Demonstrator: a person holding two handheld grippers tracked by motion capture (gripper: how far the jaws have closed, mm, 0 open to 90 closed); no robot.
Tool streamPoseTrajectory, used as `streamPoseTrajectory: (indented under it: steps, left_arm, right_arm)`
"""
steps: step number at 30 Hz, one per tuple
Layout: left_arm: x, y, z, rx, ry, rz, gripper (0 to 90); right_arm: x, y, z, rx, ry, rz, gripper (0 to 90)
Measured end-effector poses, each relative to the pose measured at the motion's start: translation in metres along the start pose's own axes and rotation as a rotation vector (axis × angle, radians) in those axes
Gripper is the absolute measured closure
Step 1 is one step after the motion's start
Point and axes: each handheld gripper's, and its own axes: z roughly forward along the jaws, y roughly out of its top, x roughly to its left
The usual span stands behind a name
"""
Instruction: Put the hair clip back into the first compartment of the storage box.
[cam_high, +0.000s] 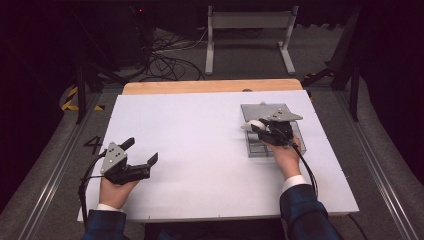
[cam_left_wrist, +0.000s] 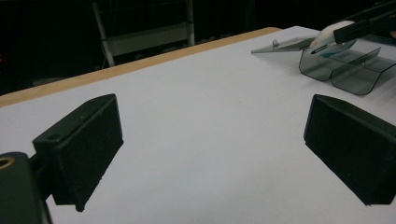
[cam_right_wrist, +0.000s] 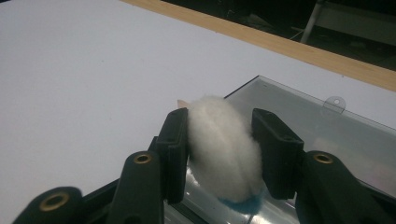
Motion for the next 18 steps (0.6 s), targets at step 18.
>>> streamPoseTrajectory:
  steps: [18]
  left_arm:
    - [0.0006,0.0001,-0.0002,0.001,0.000,0.004,5.0]
  right_arm:
    - [0.0041,-0.0010,0.0098,0.109,-0.038,-0.024,50.8]
